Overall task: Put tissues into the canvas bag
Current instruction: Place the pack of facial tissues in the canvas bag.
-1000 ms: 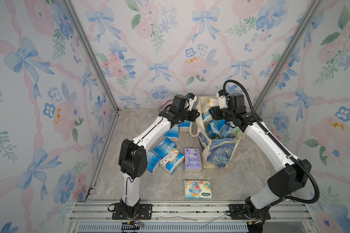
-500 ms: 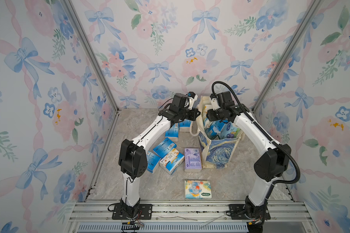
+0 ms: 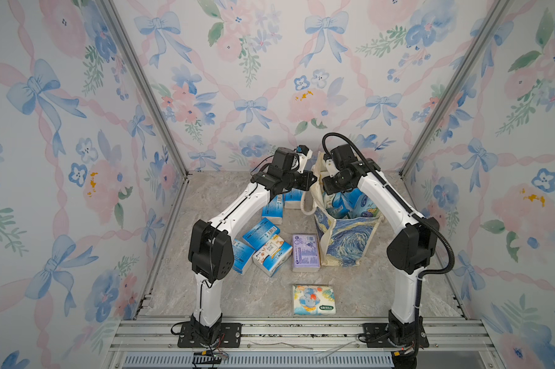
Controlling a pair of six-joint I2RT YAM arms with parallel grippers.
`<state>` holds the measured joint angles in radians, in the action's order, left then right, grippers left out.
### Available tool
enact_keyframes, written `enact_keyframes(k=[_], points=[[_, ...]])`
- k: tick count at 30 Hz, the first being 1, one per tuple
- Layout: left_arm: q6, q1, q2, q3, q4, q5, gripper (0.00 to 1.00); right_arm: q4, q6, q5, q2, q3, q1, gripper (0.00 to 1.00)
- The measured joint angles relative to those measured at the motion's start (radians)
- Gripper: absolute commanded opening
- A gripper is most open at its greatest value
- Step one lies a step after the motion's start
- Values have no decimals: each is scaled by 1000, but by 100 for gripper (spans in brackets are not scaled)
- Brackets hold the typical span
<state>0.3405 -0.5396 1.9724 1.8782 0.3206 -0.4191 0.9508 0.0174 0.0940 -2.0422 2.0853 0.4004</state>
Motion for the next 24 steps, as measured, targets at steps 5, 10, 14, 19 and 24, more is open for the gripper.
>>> enact_keyframes(k=[5,10,14,19,24], points=[[0,4,2,0,0,-5,9,-30,-10,-44,56,-43,-14,85],[0,11,2,0,2,-6,9,-124,-32,-111,242,-163,-37,92],[0,14,2,0,2,-6,9,-196,-36,-137,397,-232,-58,93],[0,16,2,0,3,-8,10,-255,-40,-101,557,-347,-107,91],[0,17,2,0,3,-9,10,-261,-64,-22,670,-515,-232,78]])
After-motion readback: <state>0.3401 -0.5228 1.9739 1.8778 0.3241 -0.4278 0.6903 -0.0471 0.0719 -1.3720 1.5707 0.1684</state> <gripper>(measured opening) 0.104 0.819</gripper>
